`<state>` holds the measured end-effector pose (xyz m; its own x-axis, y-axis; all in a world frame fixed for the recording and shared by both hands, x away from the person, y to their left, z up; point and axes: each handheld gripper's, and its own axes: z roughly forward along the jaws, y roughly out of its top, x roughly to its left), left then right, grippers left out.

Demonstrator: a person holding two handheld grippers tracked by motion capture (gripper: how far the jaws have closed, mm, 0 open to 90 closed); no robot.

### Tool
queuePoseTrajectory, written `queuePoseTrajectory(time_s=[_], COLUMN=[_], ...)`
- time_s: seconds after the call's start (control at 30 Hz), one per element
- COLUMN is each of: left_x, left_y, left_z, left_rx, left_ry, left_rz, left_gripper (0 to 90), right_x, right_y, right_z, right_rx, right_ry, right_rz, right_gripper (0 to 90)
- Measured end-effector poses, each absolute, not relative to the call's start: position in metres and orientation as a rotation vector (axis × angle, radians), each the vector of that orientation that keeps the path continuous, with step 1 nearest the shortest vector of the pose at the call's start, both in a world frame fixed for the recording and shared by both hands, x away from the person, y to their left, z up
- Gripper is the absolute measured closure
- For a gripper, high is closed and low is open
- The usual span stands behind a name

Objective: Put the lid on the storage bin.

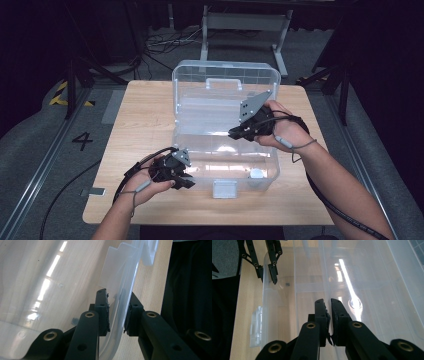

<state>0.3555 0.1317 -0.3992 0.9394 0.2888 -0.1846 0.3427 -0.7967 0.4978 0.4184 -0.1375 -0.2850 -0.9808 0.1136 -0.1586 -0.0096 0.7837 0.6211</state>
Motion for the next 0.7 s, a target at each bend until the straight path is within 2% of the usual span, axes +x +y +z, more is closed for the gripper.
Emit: queuePoseTrajectory(time_s=[0.7], left_x=[0.354], left_y=[0.131], left_z=[-0.399], left_rx=[2.566], left_ry=[0.456], left_rz=[-0.116], left_gripper=[77.1], right_x=[0.402], right_y=[-0.137], right_z=[-0.292], right_rx=[0.049], right_ry=[2.774], right_rz=[0.968], right_gripper=[85.2])
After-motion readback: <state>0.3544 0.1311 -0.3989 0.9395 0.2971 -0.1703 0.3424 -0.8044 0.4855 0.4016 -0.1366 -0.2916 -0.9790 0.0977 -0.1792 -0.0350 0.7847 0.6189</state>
